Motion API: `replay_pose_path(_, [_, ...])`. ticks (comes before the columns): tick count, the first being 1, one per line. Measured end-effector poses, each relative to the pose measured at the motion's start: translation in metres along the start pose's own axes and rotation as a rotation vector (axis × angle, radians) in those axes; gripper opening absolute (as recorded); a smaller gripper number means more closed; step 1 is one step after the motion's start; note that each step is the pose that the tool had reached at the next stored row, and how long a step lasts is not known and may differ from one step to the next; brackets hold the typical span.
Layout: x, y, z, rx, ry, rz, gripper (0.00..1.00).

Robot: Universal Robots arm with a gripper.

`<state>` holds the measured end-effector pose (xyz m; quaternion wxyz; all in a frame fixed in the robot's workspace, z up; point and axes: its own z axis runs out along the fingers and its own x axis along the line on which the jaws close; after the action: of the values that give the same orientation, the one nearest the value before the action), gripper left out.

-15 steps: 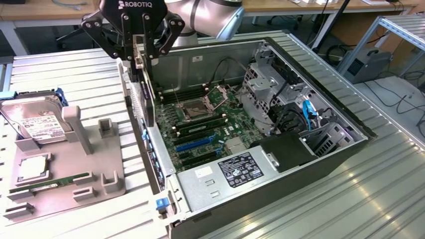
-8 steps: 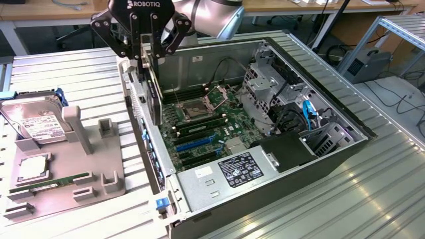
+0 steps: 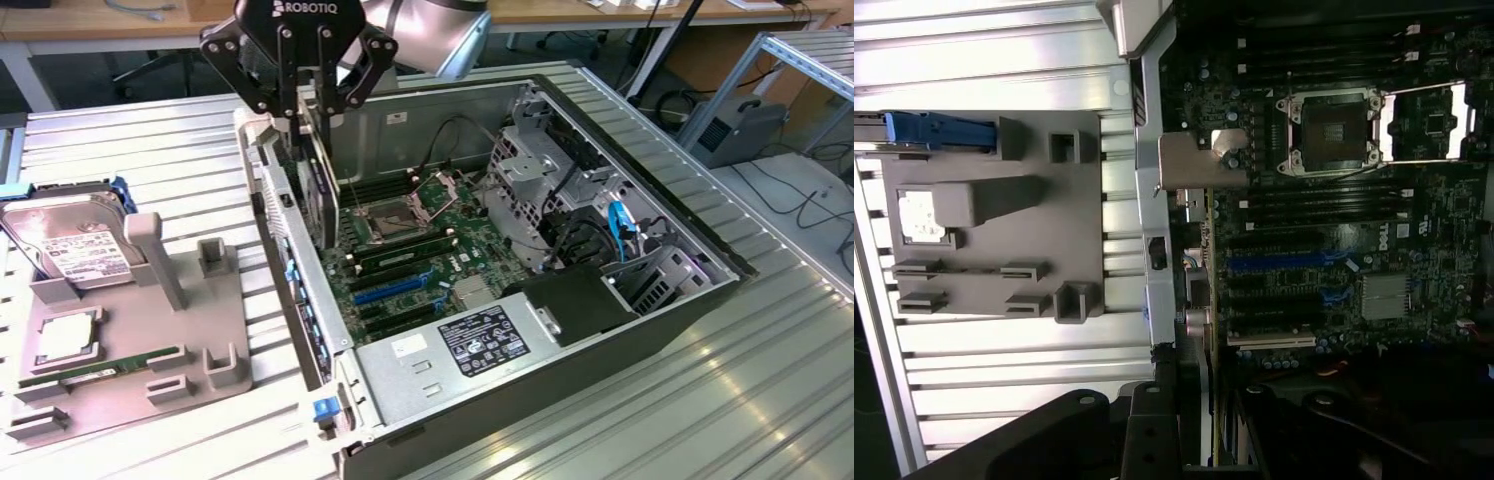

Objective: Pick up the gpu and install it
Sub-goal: 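Pick up the gpu and move the gpu toward the slot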

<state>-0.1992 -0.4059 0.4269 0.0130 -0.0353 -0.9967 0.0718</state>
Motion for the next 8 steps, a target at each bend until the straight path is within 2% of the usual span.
replay_pose_path(8, [-0.0096,0.0007,-0.0002,0.0002,0.0032,0.000,0.27])
